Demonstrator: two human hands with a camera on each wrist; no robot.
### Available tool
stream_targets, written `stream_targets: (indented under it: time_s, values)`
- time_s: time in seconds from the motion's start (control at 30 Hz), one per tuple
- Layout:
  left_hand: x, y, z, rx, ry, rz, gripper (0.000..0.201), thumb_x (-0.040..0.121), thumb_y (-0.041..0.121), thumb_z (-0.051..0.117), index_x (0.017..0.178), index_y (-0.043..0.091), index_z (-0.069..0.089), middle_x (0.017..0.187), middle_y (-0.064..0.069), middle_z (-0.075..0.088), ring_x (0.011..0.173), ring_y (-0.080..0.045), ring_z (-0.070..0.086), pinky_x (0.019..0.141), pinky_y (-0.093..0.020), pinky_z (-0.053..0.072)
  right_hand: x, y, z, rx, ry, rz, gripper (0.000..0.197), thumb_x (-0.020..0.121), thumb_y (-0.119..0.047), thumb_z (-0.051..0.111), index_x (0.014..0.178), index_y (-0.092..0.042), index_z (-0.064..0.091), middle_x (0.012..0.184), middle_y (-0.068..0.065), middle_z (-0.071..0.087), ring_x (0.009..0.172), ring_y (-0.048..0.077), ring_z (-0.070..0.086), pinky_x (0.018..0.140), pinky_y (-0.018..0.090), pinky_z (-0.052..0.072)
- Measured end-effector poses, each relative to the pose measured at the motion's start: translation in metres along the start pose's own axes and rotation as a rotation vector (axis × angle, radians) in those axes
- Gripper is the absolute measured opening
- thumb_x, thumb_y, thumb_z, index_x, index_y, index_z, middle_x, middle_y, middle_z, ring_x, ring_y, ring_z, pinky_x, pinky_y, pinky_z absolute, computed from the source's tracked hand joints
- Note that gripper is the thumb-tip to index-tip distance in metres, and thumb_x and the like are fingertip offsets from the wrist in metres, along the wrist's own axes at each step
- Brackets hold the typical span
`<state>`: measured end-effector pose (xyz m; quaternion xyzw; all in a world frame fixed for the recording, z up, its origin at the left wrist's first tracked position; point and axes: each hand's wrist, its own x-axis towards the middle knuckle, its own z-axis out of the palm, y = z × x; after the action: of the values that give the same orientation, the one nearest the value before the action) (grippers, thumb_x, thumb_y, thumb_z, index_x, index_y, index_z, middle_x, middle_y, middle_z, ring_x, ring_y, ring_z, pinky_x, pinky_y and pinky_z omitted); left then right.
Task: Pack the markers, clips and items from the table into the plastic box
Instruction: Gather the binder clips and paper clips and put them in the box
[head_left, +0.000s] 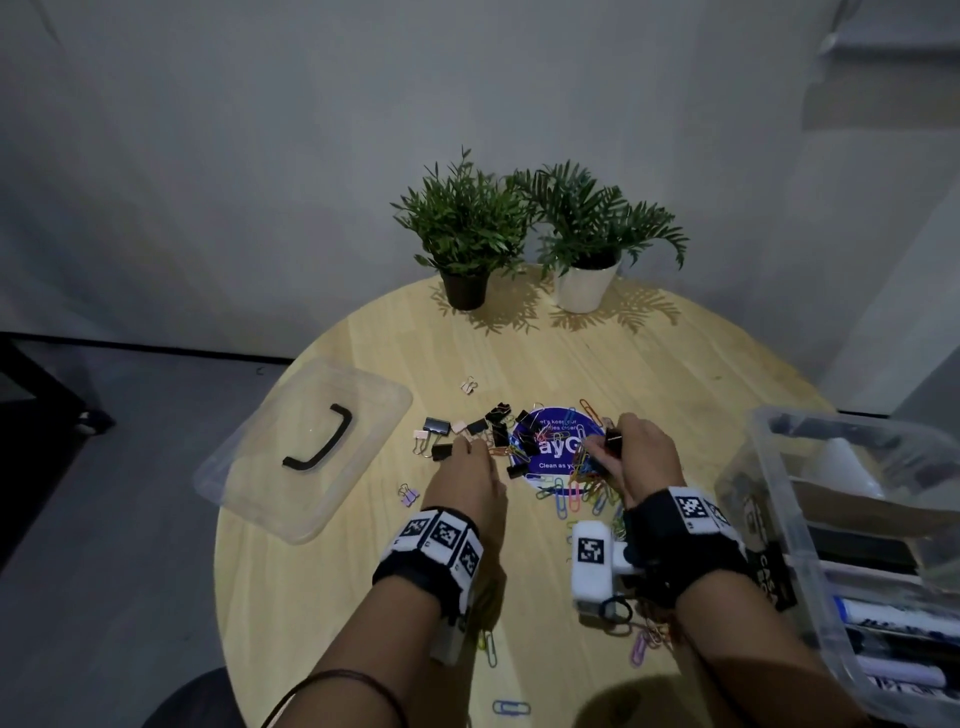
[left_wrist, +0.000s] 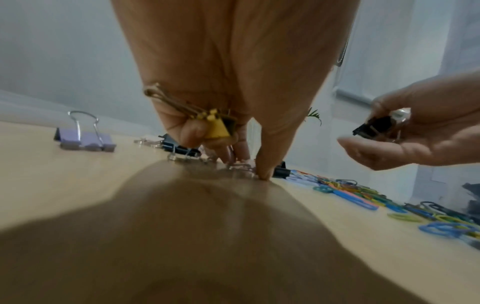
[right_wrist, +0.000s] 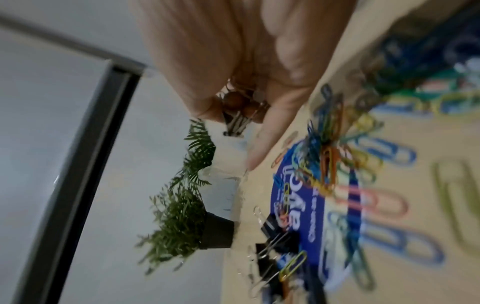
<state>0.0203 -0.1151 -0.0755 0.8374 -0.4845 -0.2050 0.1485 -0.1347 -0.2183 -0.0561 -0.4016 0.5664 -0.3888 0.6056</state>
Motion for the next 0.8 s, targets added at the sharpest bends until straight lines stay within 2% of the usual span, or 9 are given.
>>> stream_targets:
  time_s: [0.03, 0.1, 0.17, 0.3, 0.43, 0.5, 0.63, 0.7, 0.8]
  values:
    - [-0.002, 0.000, -0.002, -0.019, 0.003, 0.010, 0.024, 0.090, 0.020, 0.053, 0.112, 0.013, 0.048, 0.115, -0.006, 0.053, 0.095, -0.023, 0.060, 0.086, -0.036, 0.053, -0.004, -0.001, 0.004, 0.134, -0.023, 0.069, 0.020, 0.092, -0.005, 0.044, 0.073, -0.007, 0.044, 0.086, 0.022, 0.056, 0.073, 0.024, 0.062, 0.054, 0.023, 0.056]
    - [-0.008, -0.002, -0.007, -0.108, -0.005, 0.002, 0.017, 0.091, 0.019, 0.048, 0.106, 0.015, 0.045, 0.094, -0.005, 0.063, 0.080, -0.020, 0.062, 0.073, -0.034, 0.055, -0.008, -0.001, 0.014, 0.198, -0.061, 0.133, 0.015, 0.089, 0.001, 0.042, 0.076, -0.007, 0.043, 0.079, 0.017, 0.054, 0.067, 0.023, 0.060, 0.053, 0.024, 0.054]
    - [-0.012, -0.007, -0.014, -0.232, -0.022, -0.022, 0.013, 0.091, 0.021, 0.046, 0.103, 0.017, 0.042, 0.082, -0.004, 0.065, 0.070, -0.017, 0.061, 0.059, -0.031, 0.051, -0.006, 0.003, 0.027, -0.054, -0.078, 0.098, 0.011, 0.087, -0.001, 0.038, 0.082, -0.006, 0.046, 0.073, 0.012, 0.053, 0.057, 0.021, 0.053, 0.055, 0.032, 0.045]
    - [-0.010, -0.024, -0.034, -0.324, 0.054, -0.046, 0.010, 0.097, 0.023, 0.038, 0.104, 0.018, 0.043, 0.093, -0.004, 0.066, 0.079, -0.021, 0.061, 0.067, -0.033, 0.045, -0.004, 0.006, 0.049, -0.629, -0.183, -0.202, 0.015, 0.090, -0.013, 0.039, 0.091, -0.010, 0.054, 0.074, 0.007, 0.055, 0.060, 0.027, 0.054, 0.055, 0.029, 0.038]
    - [0.016, -0.044, -0.042, -0.112, 0.097, -0.150, 0.028, 0.093, 0.035, 0.044, 0.109, 0.012, 0.050, 0.101, -0.008, 0.062, 0.087, -0.027, 0.061, 0.074, -0.033, 0.049, -0.001, 0.001, 0.064, -0.897, -0.239, -0.305, 0.022, 0.093, -0.018, 0.043, 0.089, -0.001, 0.056, 0.085, 0.012, 0.053, 0.072, 0.025, 0.046, 0.054, 0.029, 0.032]
    - [0.027, -0.046, -0.040, 0.023, 0.039, -0.200, 0.044, 0.088, 0.048, 0.052, 0.112, 0.010, 0.048, 0.108, -0.009, 0.059, 0.097, -0.027, 0.062, 0.081, -0.036, 0.051, 0.003, 0.000, 0.068, -0.980, -0.222, -0.367, 0.025, 0.096, -0.020, 0.042, 0.094, -0.002, 0.060, 0.095, 0.015, 0.057, 0.084, 0.028, 0.053, 0.064, 0.029, 0.037]
    - [0.039, -0.043, -0.036, 0.137, -0.049, -0.282, 0.062, 0.082, 0.057, 0.060, 0.116, 0.007, 0.045, 0.112, -0.010, 0.061, 0.102, -0.028, 0.062, 0.080, -0.035, 0.050, 0.002, 0.005, 0.068, -1.074, -0.332, -0.404, 0.036, 0.099, -0.024, 0.042, 0.131, -0.016, 0.055, 0.130, 0.012, 0.056, 0.118, 0.027, 0.054, 0.094, 0.034, 0.044]
    - [0.043, -0.044, -0.033, 0.145, -0.067, -0.292, 0.062, 0.083, 0.054, 0.061, 0.118, 0.007, 0.044, 0.112, -0.009, 0.062, 0.101, -0.027, 0.063, 0.078, -0.033, 0.050, 0.001, 0.012, 0.065, -1.138, -0.396, -0.389, 0.035, 0.099, -0.020, 0.041, 0.132, -0.019, 0.052, 0.126, 0.010, 0.060, 0.112, 0.026, 0.059, 0.090, 0.034, 0.047]
    - [0.044, -0.043, -0.029, 0.074, -0.090, -0.297, 0.050, 0.088, 0.045, 0.055, 0.120, 0.007, 0.047, 0.114, -0.012, 0.062, 0.102, -0.028, 0.062, 0.073, -0.030, 0.045, -0.005, 0.019, 0.063, -1.338, -0.418, -0.381, 0.023, 0.097, -0.014, 0.039, 0.119, -0.017, 0.046, 0.095, 0.010, 0.066, 0.086, 0.029, 0.063, 0.073, 0.037, 0.050]
